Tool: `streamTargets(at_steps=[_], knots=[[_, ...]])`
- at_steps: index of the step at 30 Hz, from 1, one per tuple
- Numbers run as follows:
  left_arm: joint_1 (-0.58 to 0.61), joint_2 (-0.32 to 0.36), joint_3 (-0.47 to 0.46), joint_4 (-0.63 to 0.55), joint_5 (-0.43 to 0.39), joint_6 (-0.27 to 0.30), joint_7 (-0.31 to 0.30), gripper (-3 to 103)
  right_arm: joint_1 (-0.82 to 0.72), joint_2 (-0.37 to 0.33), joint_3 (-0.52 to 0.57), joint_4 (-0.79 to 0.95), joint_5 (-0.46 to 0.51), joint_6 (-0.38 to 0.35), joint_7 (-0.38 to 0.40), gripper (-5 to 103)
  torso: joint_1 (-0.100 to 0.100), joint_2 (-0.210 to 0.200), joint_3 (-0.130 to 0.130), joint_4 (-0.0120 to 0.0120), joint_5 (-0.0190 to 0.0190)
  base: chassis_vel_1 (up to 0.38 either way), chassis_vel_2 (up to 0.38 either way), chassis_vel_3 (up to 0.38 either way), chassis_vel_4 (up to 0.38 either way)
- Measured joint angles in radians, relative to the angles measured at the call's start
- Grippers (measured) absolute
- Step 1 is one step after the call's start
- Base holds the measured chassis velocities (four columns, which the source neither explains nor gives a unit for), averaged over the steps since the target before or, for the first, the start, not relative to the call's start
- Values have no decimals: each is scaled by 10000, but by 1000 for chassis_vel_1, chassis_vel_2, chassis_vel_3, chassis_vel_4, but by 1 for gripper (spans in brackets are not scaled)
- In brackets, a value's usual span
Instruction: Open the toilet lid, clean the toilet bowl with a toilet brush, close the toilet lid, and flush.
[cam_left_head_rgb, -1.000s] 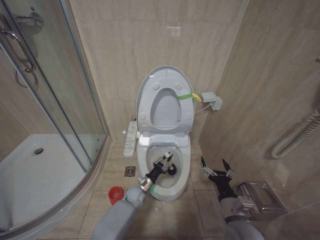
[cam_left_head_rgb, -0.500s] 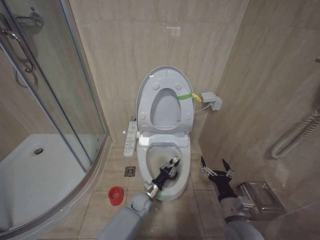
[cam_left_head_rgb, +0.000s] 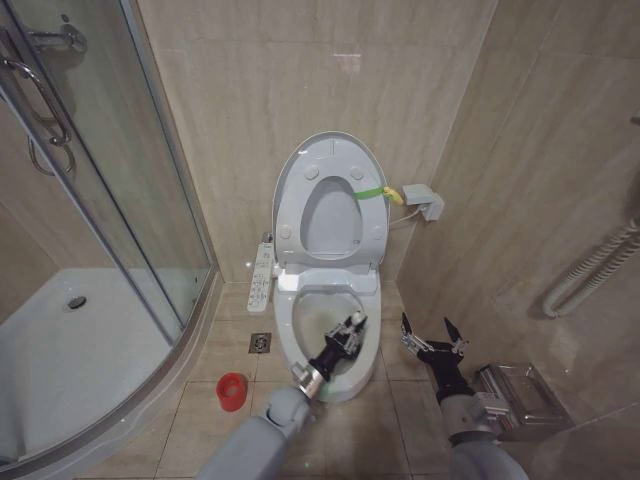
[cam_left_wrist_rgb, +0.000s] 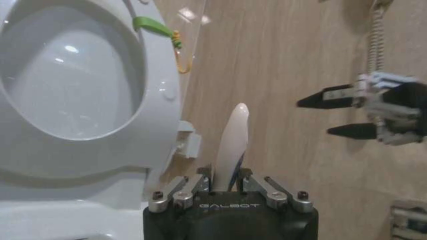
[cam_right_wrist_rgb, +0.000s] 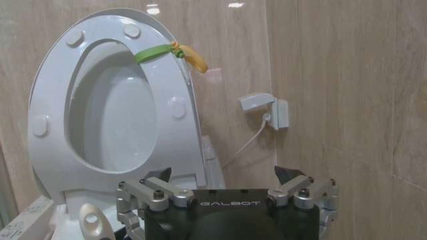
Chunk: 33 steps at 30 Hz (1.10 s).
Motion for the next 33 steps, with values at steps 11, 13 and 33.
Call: streamTargets(at_steps=[11,13,33], knots=[[-82,430,-989,1025,-44,-51,812,23,0,0,0,0,0,0,0,100,0,0,0,-1,-4,0,0,0,0],[-122,473,-1084,1106,-65,-47,853,23,0,0,0,0,0,-1,0,100,0,0,0,0,-4,0,0,0,0],[519,634,-868,-113,-200,20,873,22,0,0,0,0,0,-1,2,100,0,0,0,-1,-4,0,0,0,0]])
